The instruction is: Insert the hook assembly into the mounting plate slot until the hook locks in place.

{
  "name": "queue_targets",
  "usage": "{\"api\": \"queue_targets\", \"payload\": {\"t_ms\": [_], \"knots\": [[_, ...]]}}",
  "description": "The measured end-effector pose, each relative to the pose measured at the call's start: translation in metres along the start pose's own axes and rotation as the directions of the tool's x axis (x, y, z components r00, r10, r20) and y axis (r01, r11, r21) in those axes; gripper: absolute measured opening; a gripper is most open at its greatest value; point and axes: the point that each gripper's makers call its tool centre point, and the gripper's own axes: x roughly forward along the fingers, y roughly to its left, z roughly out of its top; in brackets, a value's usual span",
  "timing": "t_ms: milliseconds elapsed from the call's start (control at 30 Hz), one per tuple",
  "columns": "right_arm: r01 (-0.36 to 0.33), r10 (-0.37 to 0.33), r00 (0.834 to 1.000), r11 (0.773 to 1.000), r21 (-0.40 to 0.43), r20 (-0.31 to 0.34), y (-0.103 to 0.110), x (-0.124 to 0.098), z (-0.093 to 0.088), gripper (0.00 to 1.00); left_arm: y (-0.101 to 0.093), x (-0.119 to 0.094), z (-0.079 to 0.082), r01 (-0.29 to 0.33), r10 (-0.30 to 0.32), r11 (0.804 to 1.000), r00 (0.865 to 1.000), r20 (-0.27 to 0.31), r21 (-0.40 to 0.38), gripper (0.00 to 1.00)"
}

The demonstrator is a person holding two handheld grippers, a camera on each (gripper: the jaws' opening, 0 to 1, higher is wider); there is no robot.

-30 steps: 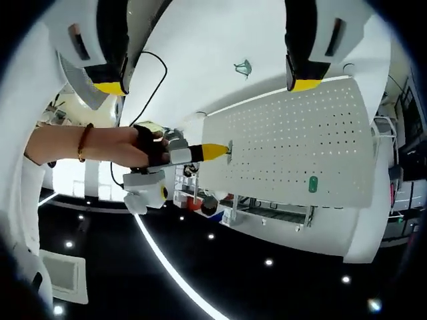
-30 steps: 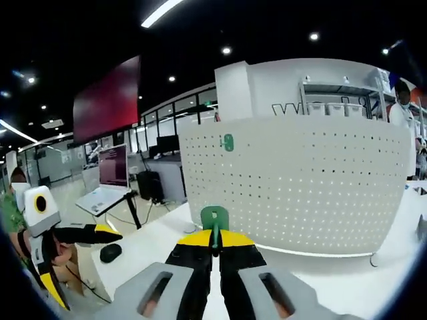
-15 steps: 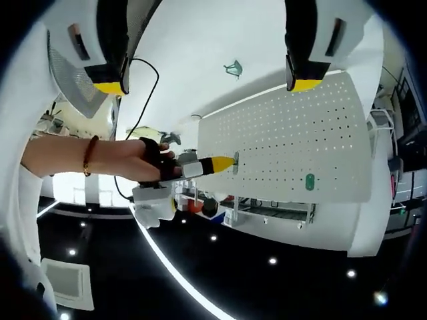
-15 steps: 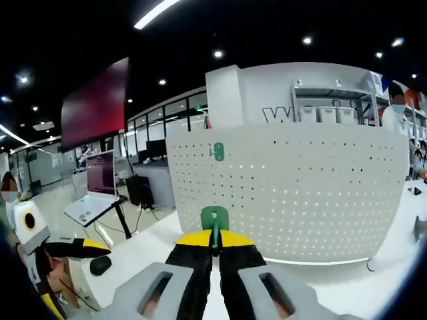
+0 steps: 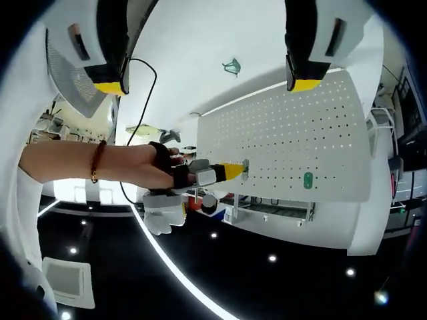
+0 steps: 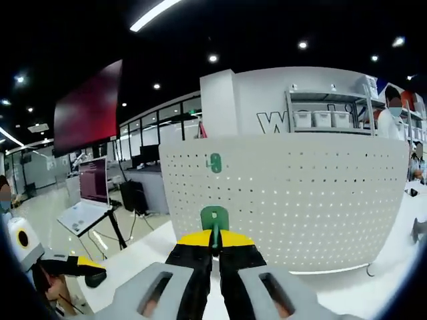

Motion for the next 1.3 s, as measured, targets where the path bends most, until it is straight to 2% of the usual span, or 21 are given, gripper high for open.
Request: {"api": "queue_targets", "payload": {"t_ms": [133,200,300,567,733,833,1300], "knots": [[0.029,-0.029,1.0,1.0,0.005,0.006,-0.004,0.008,0.005,0.01,0.002,0.0,-0.001,0.004,-0.004,1.0,1.0,0.002,-0.008,1.0],[0.042,-0.042,0.999,0.999,0.005,0.012,-0.007,0.013,0.007,0.01,0.001,0.001,0.004,0.019,-0.017,0.999,0.999,0.038,-0.044,1.0],[0.052,-0.052,0.999,0.999,0.003,0.012,-0.008,0.018,0.01,0.01,0.002,0.001,0.004,0.023,-0.023,1.0,0.999,0.024,-0.01,1.0],[0.081,-0.081,0.997,0.997,0.022,0.014,-0.017,0.038,0.018,0.01,0.011,0.004,0.008,0.012,-0.012,1.0,0.999,0.032,-0.011,1.0],[0.095,-0.095,0.995,0.995,0.024,0.02,-0.022,0.048,0.023,0.01,0.009,0.006,0.008,0.025,-0.024,1.0,0.999,0.03,-0.008,1.0],[0.104,-0.105,0.994,0.994,0.039,0.024,-0.022,0.052,0.026,0.01,0.009,0.007,0.005,0.019,-0.019,1.0,1.0,0.014,-0.004,1.0],[0.106,-0.108,0.993,0.993,0.057,0.038,-0.017,0.08,0.038,0.01,0.013,0.002,0.007,-0.007,0.007,1.0,1.0,0.026,-0.005,1.0]]}}
